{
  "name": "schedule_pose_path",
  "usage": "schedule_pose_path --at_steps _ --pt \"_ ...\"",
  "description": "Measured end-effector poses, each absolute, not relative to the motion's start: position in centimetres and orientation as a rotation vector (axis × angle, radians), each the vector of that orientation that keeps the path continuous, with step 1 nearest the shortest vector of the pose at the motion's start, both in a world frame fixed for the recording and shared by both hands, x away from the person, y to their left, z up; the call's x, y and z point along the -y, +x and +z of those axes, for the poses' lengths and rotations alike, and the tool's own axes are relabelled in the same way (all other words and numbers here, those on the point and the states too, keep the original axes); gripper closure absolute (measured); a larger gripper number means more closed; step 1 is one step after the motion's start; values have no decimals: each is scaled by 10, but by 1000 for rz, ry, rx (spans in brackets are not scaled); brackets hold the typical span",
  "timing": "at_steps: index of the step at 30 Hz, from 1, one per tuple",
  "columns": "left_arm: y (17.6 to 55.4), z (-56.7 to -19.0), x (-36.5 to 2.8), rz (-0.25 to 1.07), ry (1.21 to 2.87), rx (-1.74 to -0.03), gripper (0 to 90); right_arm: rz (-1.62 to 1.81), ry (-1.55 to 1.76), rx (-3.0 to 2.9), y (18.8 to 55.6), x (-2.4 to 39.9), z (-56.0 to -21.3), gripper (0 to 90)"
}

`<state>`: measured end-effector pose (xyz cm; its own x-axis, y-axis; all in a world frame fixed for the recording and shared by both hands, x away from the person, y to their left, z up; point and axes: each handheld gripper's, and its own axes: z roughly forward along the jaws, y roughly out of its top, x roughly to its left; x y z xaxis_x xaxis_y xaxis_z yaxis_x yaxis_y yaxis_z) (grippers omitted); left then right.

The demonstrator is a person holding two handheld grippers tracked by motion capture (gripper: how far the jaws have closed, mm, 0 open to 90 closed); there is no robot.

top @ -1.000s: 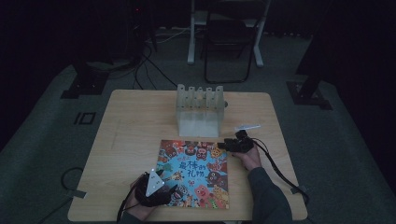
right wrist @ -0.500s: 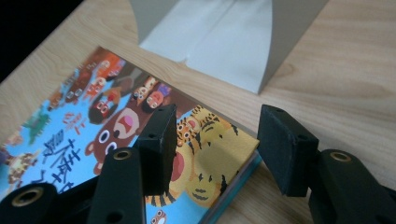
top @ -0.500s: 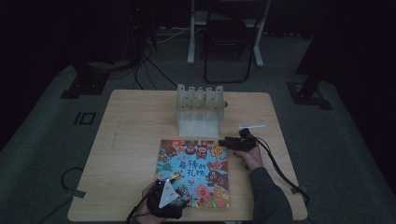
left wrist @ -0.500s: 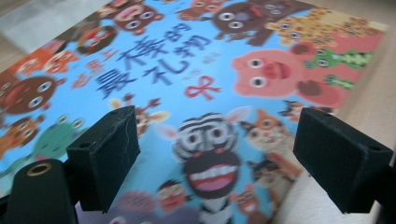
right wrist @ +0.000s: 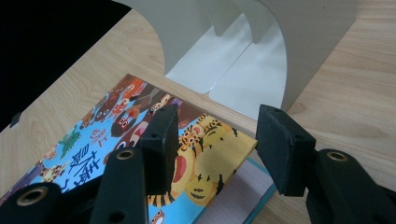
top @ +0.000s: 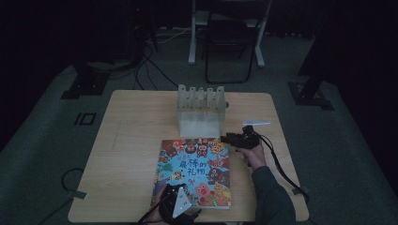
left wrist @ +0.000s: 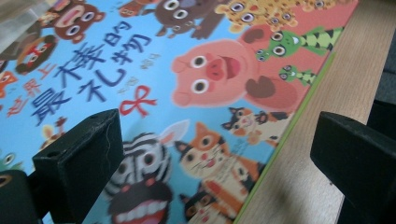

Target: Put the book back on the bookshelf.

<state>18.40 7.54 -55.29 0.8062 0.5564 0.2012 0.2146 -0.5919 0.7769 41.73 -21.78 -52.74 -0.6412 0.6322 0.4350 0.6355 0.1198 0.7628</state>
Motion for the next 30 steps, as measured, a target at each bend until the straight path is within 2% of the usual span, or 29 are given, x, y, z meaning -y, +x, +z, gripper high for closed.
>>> schedule_pose_path --at_steps 7,8,18,27,30 --pt "188 -559 -60 586 2203 -562 30 -1631 -1321 2336 416 217 -522 491" --pt "189 -560 -56 645 2209 -561 30 -1631 -1321 2336 416 217 -522 492" --pt "189 -544 -59 688 2128 -561 102 -1690 -1269 2367 412 212 -500 491" --pt "179 -531 -61 760 2081 -532 117 -1697 -1251 2411 407 206 -487 455" --pt "179 -528 -64 748 2061 -540 118 -1667 -1238 2446 402 204 -487 455"
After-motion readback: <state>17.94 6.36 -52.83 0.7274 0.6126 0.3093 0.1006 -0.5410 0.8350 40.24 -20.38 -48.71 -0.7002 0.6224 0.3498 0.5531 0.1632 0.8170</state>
